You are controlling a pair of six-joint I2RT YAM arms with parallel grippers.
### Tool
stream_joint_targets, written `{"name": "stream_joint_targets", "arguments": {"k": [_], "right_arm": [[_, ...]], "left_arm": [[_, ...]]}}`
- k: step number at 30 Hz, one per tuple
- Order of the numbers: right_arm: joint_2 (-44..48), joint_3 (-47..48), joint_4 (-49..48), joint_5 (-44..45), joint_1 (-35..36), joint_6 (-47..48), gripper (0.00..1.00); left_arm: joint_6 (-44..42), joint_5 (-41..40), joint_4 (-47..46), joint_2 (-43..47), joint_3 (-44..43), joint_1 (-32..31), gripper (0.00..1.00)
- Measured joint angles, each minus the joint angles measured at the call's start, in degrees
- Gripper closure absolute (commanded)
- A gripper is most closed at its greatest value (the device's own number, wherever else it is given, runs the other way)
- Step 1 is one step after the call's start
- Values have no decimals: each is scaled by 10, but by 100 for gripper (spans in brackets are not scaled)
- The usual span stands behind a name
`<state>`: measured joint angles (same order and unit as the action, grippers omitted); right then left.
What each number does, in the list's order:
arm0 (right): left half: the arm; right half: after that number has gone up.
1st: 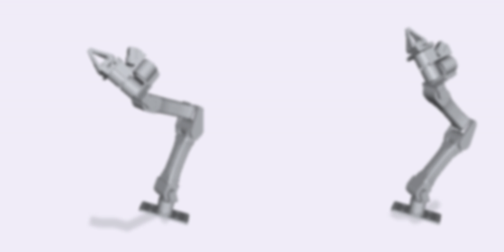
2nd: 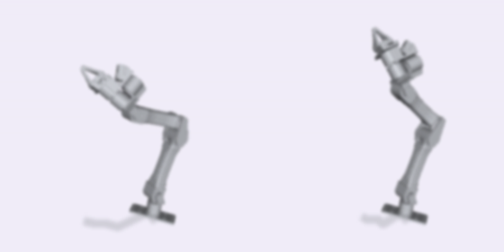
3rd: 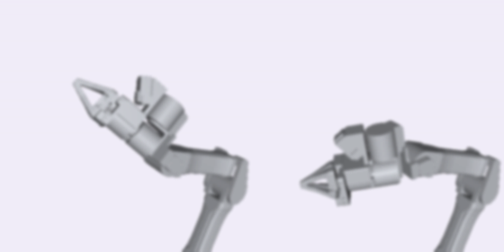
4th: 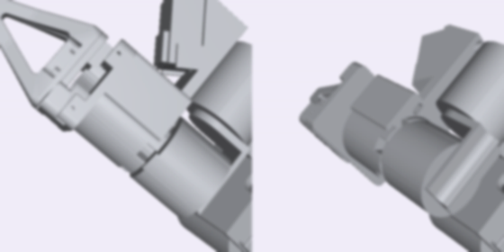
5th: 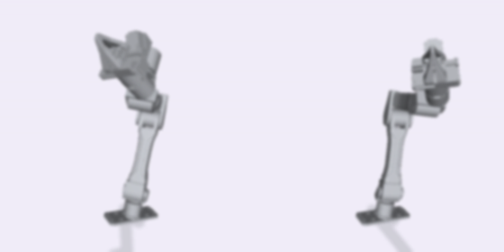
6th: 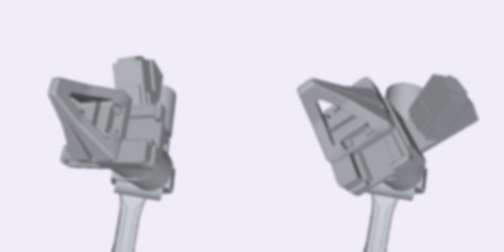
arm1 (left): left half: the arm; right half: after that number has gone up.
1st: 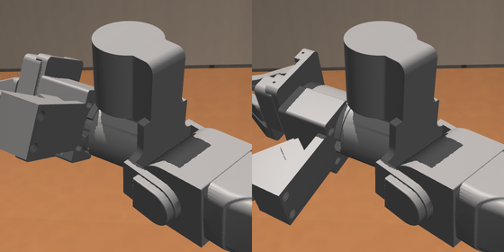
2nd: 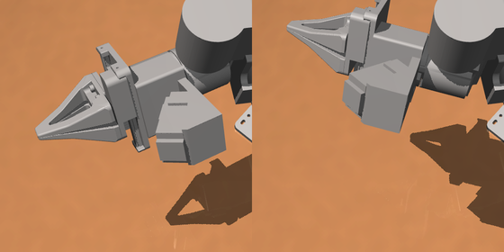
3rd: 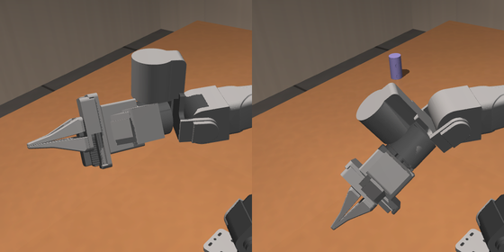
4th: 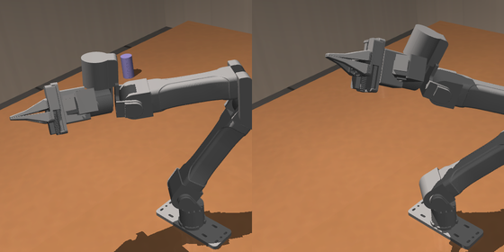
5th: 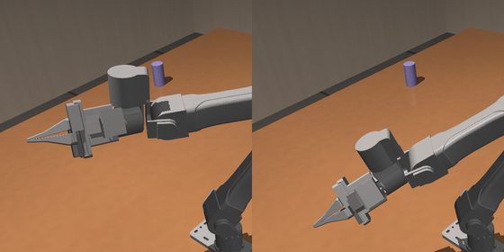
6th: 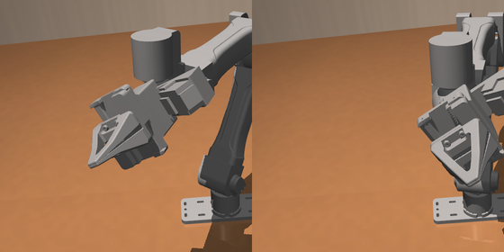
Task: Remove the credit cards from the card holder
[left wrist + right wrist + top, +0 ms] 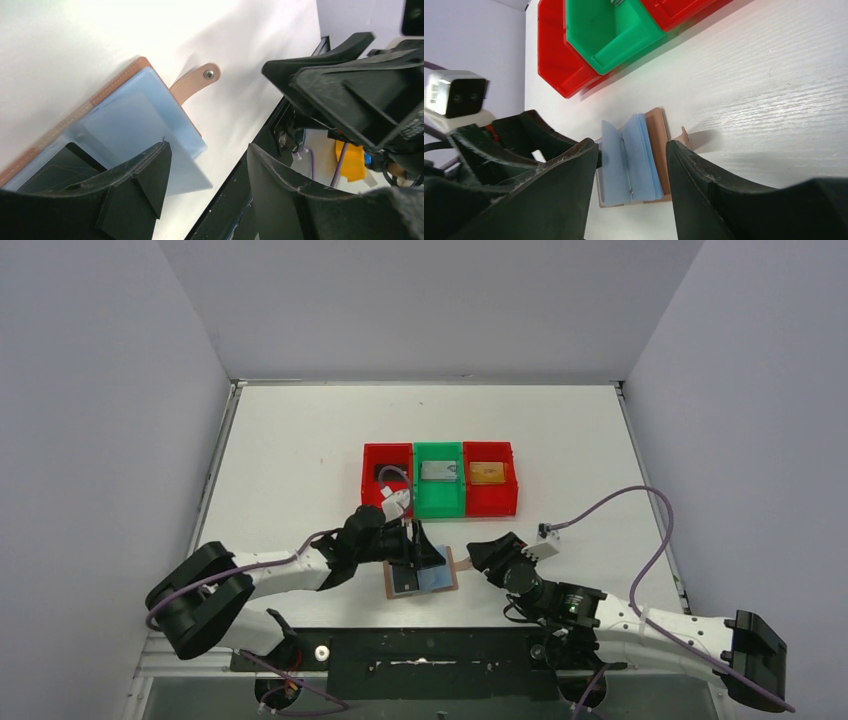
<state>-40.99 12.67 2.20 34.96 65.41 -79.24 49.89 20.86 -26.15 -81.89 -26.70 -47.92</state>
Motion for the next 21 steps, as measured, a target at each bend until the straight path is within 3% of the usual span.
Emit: {"name": "stream_joint_targets", "arguments": {"k": [8,21], "right_arm": [[-18,20,14,2,0,58,46],[-67,74,35,2,3,73,52]], "left_arm": [[-17,-66,66,90,0,2,42],[6,-8,18,-99,-39,-12,66]]}}
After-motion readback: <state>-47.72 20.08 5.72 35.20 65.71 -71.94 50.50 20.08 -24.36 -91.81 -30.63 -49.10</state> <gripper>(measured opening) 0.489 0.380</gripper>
